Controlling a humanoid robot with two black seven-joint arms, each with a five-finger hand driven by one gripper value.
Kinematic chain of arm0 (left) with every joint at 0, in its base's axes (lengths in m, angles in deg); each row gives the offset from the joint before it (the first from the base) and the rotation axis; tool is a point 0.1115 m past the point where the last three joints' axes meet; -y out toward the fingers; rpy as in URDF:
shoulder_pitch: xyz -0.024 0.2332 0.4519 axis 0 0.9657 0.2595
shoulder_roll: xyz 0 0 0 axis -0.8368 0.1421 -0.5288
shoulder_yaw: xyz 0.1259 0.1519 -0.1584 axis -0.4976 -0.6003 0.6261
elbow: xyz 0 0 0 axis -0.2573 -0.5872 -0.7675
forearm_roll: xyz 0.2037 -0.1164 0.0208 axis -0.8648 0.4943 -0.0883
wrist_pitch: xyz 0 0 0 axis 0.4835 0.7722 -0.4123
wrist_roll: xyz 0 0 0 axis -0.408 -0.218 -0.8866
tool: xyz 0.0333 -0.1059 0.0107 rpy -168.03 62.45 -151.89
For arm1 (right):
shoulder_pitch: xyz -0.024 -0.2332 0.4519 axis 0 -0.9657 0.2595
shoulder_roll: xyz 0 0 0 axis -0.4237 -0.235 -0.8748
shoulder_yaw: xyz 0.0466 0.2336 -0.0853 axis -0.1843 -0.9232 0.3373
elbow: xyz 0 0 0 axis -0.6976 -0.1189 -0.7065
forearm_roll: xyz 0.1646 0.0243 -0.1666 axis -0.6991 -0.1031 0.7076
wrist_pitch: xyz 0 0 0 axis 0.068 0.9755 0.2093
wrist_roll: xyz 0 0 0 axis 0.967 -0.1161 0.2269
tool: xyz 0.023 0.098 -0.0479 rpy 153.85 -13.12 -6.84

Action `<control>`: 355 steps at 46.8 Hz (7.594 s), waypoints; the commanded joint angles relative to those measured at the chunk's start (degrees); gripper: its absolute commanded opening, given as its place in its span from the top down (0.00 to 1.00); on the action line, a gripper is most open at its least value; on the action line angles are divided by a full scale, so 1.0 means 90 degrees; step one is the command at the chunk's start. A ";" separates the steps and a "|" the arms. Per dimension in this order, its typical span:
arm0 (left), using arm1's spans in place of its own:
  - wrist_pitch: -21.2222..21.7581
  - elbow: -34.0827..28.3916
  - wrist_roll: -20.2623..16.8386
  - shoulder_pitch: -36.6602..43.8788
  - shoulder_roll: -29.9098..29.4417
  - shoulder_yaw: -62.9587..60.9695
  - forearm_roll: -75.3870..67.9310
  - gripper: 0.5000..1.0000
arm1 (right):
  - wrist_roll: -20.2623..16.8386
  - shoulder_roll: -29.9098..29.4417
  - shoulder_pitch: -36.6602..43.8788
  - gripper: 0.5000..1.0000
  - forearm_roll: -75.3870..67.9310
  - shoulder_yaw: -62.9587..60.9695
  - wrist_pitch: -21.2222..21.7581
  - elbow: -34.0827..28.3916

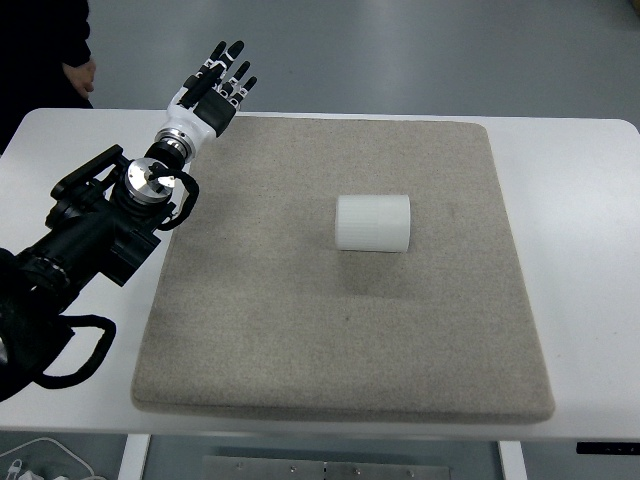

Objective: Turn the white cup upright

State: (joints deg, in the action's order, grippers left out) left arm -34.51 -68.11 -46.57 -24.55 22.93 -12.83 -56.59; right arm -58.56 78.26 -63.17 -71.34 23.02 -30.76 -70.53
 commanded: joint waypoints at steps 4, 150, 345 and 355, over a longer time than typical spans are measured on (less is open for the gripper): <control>-0.0029 0.0000 0.0000 0.0029 -0.0003 0.0010 0.0012 0.01 | 0.0000 0.0000 0.0000 0.14 0.0000 0.0000 0.0000 0.0001; -0.0234 0.4717 0.2373 -0.1943 -0.1155 -0.3740 -0.9002 0.02 | 0.0000 0.0000 0.0000 0.14 0.0000 0.0000 0.0000 0.0001; -0.0928 0.1621 -0.3039 0.0430 -0.0784 -0.0966 -0.4754 0.85 | 0.0000 0.0000 -0.0010 0.14 0.0010 0.0010 0.0049 -0.0019; -0.0869 0.1368 -0.3039 0.0644 -0.0560 -0.1289 -0.4812 0.86 | 0.0000 0.0000 -0.0030 0.14 0.0010 0.0010 0.0049 -0.0009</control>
State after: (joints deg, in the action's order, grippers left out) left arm -42.59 -54.34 -73.95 -19.30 16.75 -23.40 -99.64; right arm -58.56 78.26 -63.38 -71.24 23.14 -30.30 -70.70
